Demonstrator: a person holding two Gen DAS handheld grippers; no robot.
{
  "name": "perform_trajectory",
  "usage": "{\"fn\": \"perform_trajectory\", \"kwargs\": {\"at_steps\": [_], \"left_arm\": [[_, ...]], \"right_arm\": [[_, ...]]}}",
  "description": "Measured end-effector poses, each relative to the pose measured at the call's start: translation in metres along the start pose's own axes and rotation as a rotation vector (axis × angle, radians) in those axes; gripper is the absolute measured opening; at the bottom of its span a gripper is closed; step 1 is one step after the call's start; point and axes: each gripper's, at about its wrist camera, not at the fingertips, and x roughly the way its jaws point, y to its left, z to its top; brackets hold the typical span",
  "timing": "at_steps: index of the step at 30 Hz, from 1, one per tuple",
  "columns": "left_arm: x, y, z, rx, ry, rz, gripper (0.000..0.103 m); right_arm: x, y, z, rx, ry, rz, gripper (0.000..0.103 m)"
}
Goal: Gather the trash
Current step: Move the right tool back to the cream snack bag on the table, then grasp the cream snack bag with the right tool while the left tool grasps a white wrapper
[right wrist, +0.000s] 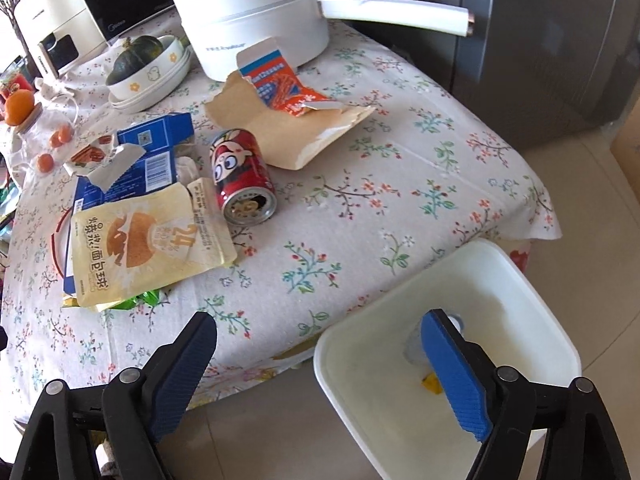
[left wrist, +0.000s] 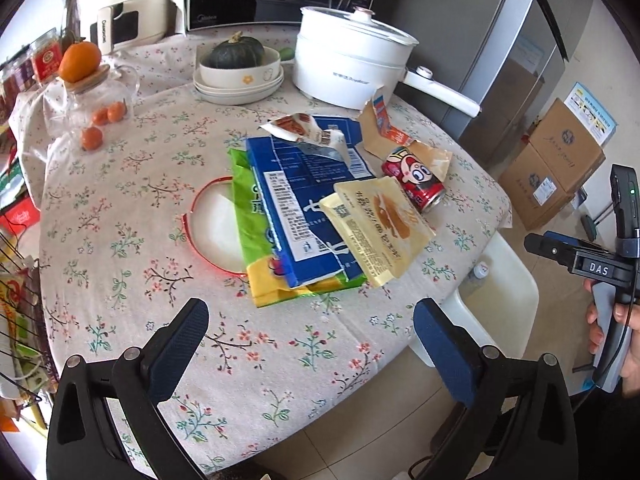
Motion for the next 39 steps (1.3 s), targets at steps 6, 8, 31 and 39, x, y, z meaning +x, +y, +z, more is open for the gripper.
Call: {"fn": "perform_trajectory", "kwargs": {"at_steps": [6,8,31,39], "left_arm": [[0.028,0.018,0.008,-0.028,0.033,0.071,0.103],[0.036,0.022,0.010,-0.041,0.050,0.092,0.103],[0.019,0.063,-0.005,-0.120,0.084,0.102,0.103],[0.016,0.062,-0.005,-0.112,0.079,0.086,0.103]], "right_arm": [[0.015,0.027,0.007,-0.019,0.021,0.017,0.093],[0.020,0.034,0.008,-0.020,0.030,0.024,0.093],[0.103,0.097,0.020,0.108,0.136,0.204,0.092],[0.126,0.108,0.021,0.159,0.135,0.249,0.085]]}}
